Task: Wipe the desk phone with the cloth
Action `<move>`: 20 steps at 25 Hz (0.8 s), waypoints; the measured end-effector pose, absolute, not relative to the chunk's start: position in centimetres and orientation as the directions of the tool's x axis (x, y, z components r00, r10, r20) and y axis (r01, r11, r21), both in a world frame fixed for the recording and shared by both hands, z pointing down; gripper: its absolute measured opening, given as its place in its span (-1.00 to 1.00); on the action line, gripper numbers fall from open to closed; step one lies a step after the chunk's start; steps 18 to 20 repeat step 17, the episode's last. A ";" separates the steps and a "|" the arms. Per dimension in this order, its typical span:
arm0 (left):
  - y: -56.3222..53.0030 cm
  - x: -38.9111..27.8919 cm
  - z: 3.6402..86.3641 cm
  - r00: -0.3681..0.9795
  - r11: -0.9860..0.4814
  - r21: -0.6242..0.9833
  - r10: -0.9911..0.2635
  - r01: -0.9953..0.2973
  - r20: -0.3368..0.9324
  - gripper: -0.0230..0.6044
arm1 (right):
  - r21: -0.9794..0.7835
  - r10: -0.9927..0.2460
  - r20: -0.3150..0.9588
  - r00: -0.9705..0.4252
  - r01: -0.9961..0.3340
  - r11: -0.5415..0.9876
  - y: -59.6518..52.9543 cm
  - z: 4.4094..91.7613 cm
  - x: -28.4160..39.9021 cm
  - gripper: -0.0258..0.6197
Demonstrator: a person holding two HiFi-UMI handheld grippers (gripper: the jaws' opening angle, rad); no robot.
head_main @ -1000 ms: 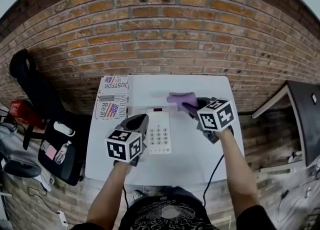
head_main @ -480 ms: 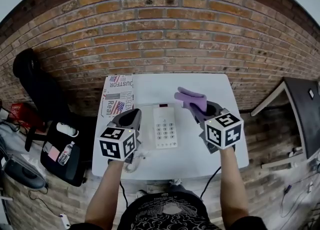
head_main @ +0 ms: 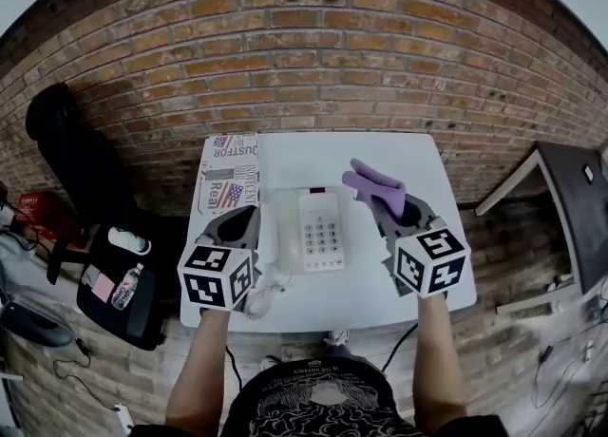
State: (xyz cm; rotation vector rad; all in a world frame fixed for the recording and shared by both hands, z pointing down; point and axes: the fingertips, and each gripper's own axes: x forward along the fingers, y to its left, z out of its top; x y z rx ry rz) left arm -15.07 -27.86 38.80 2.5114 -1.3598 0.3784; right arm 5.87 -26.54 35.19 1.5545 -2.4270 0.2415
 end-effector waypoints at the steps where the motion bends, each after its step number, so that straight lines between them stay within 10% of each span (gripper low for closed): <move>1: -27.8 -15.3 38.8 0.527 -0.525 0.107 -0.776 -0.844 0.346 -0.90 | -0.008 -0.867 0.296 -0.401 -0.909 0.417 -26.4 35.3 5.7 -0.79; 20: -27.1 -15.5 40.0 0.532 -0.527 0.122 -0.766 -0.841 0.360 -0.90 | -0.021 -0.851 0.309 -0.424 -0.898 0.440 -26.1 36.5 4.4 -0.79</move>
